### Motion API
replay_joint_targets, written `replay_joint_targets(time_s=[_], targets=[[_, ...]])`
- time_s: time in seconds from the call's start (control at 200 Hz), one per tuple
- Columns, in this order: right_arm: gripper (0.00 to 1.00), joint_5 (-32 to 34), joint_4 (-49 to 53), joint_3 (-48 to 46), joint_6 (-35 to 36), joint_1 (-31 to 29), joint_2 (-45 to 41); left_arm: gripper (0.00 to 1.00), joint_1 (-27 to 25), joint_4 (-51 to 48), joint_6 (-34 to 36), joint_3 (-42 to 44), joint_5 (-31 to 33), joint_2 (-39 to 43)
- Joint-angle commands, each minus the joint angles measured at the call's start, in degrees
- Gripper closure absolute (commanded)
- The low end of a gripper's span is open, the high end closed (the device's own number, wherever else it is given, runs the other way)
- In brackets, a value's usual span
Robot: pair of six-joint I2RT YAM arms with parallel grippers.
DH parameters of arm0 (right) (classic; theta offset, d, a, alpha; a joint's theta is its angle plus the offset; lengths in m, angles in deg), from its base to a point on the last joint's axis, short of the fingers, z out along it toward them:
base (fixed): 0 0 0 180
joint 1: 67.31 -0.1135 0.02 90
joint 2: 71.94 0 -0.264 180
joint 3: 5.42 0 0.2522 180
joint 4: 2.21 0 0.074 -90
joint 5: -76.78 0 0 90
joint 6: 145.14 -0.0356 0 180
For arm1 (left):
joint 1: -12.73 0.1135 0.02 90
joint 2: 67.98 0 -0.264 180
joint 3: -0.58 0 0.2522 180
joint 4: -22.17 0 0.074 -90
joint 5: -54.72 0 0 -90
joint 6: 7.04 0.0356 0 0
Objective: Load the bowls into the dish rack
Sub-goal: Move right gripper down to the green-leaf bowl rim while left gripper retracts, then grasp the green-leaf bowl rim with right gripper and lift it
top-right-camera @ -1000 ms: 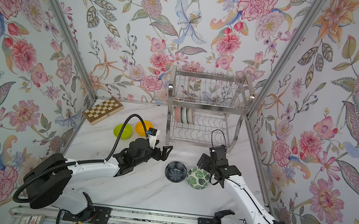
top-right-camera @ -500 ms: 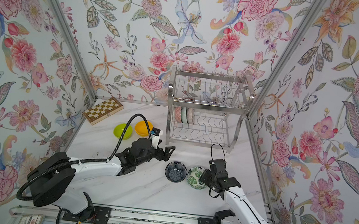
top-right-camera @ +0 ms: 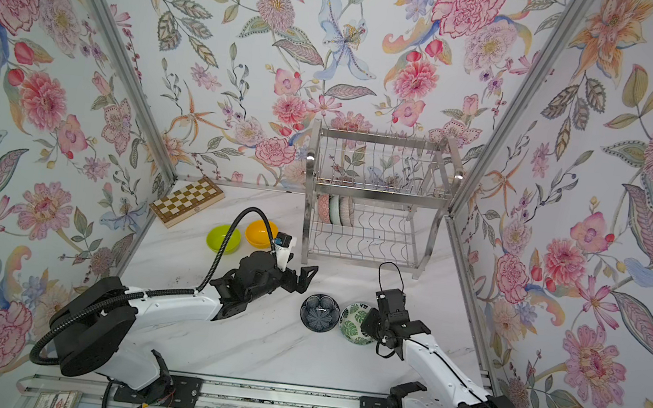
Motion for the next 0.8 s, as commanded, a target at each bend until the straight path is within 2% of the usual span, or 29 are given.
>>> replay_joint_targets(time_s=[0.0,0.285,0.475,0.791], targets=[[0.68,0.0,-1.6,0.9,0.8,-0.2,1.2,0.01,-0.5,-0.2,1.0,-0.2,0.7,1.6],[0.76,0.9,-1.9,1.4,2.4,2.2,2.1,0.01,-0.5,-0.7,2.1,-0.2,1.5,1.7],[0.81,0.1,-1.8,1.4,4.4,7.3,0.9,0.01,-0.5,-0.8,2.1,-0.2,1.5,2.1],[0.83,-0.5,-1.6,2.8,8.9,16.0,1.3,0.01,-0.5,-0.8,2.1,-0.1,1.4,2.0]])
